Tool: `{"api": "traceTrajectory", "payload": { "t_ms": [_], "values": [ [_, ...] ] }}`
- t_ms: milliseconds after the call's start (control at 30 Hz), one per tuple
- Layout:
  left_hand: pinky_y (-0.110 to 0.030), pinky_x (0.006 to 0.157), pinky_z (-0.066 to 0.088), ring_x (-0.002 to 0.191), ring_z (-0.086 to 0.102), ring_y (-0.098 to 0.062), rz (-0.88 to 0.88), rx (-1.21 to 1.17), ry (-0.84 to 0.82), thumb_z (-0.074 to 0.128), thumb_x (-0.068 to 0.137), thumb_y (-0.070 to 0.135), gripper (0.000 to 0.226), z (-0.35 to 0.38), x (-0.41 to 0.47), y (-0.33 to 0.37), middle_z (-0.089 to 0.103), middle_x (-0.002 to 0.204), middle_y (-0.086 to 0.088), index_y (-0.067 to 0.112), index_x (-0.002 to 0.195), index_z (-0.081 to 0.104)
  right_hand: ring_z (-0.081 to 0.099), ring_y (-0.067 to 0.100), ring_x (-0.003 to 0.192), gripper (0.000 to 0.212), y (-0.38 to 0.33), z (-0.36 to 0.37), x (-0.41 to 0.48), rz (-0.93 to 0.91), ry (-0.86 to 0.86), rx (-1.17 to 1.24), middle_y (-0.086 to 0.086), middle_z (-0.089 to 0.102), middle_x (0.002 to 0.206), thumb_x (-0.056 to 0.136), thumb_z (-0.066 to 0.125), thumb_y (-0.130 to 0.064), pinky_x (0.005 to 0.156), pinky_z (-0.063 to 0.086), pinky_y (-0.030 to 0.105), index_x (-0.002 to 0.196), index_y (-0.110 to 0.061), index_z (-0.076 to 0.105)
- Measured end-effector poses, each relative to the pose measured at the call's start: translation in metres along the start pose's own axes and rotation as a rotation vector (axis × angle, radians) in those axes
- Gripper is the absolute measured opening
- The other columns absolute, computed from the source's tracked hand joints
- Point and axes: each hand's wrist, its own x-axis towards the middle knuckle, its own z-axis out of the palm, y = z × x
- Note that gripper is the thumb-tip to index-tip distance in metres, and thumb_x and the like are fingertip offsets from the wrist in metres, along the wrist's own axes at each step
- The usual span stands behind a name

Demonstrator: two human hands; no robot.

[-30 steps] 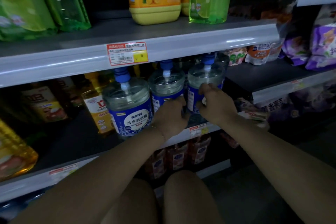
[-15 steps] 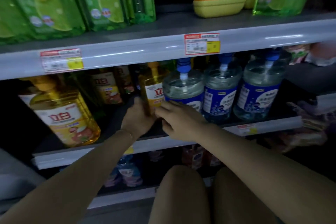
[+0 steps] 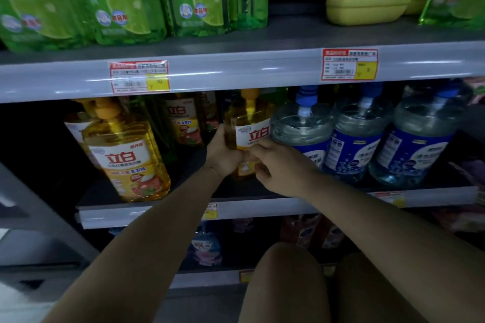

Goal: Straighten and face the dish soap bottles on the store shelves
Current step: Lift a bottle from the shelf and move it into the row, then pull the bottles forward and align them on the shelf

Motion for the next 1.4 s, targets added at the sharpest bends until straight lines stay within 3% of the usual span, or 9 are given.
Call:
{"api": "traceTrajectory", "payload": {
  "t_ms": [233,367,533,733,833,933,1033,1167,1400],
  "values": [
    [-0.032,0.094,0.046,0.112,0.053,-0.014,-0.028,0.039,0.096,0.089,0.06,0.011,0.081,-0.046,-0.019,-0.015,0.058,0.117,0.006,0.024,0.124,0.042,0.05,0.024,0.11,0.044,-0.019,0.009,0.015,0.11,-0.047,0.112,0.006,0.044,0.126,0.089,0.057,-0.022,0.073,0.037,0.028,0.129,-0.014,0.04],
    [-0.037,0.099,0.046,0.115,0.05,-0.016,-0.064,0.068,0.128,0.086,0.065,0.008,0.084,-0.066,-0.022,-0.019,0.056,0.124,0.001,0.018,0.132,0.037,0.047,0.029,0.124,0.072,-0.032,0.028,0.035,0.309,0.023,0.361,0.013,0.039,0.14,0.084,0.066,-0.018,0.095,0.045,0.036,0.142,-0.015,0.024],
    [-0.049,0.105,0.043,0.127,0.049,-0.024,-0.061,0.038,0.062,0.083,0.067,0.004,0.086,-0.081,-0.027,-0.022,0.056,0.126,0.0,0.018,0.136,0.034,0.045,0.026,0.129,0.094,-0.043,0.044,0.062,0.475,0.07,0.78,0.01,0.045,0.141,0.079,0.073,-0.014,0.101,0.042,0.039,0.149,-0.015,0.009],
    [-0.044,0.107,0.041,0.129,0.044,-0.022,-0.02,0.049,0.026,0.077,0.076,0.004,0.086,-0.082,-0.031,-0.024,0.05,0.137,-0.004,0.016,0.143,0.025,0.053,0.021,0.116,0.079,-0.053,0.063,0.083,0.534,0.128,0.892,0.0,0.054,0.125,0.074,0.078,-0.015,0.083,0.042,0.03,0.131,-0.023,0.025],
    [-0.033,0.099,0.042,0.123,0.044,-0.016,-0.027,0.056,-0.002,0.076,0.077,0.005,0.087,-0.082,-0.031,-0.025,0.05,0.128,0.003,0.017,0.143,0.021,0.052,0.023,0.117,0.07,-0.049,0.061,0.085,0.557,0.123,0.922,0.004,0.054,0.124,0.077,0.072,-0.006,0.083,0.042,0.03,0.129,-0.018,0.026],
    [-0.034,0.101,0.041,0.122,0.042,-0.013,-0.031,0.048,-0.034,0.076,0.077,0.005,0.092,-0.082,-0.031,-0.025,0.048,0.131,0.003,0.017,0.144,0.015,0.052,0.023,0.117,0.068,-0.047,0.059,0.085,0.566,0.1,0.915,0.004,0.055,0.119,0.077,0.07,-0.002,0.085,0.041,0.03,0.128,-0.016,0.026],
    [-0.037,0.105,0.038,0.128,0.039,-0.016,-0.035,0.085,-0.034,0.077,0.077,0.006,0.097,-0.08,-0.031,-0.025,0.047,0.138,-0.003,0.017,0.146,0.01,0.053,0.024,0.116,0.073,-0.044,0.058,0.084,0.571,0.07,0.896,0.001,0.053,0.115,0.076,0.069,0.002,0.083,0.044,0.032,0.131,-0.018,0.025],
    [-0.028,0.099,0.036,0.128,0.04,-0.016,-0.039,0.141,-0.016,0.077,0.076,0.004,0.095,-0.079,-0.03,-0.024,0.047,0.137,-0.003,0.014,0.143,0.011,0.047,0.023,0.123,0.092,-0.042,0.054,0.083,0.532,0.021,0.925,0.002,0.052,0.13,0.071,0.071,0.004,0.096,0.044,0.041,0.143,-0.026,0.022],
    [-0.036,0.104,0.039,0.132,0.042,-0.023,-0.077,0.179,0.027,0.077,0.078,0.006,0.094,-0.077,-0.032,-0.021,0.048,0.139,-0.006,0.015,0.145,0.012,0.047,0.022,0.123,0.092,-0.042,0.048,0.087,0.546,-0.011,1.01,0.001,0.052,0.131,0.071,0.076,0.0,0.09,0.04,0.033,0.144,-0.023,0.024]
  ]
}}
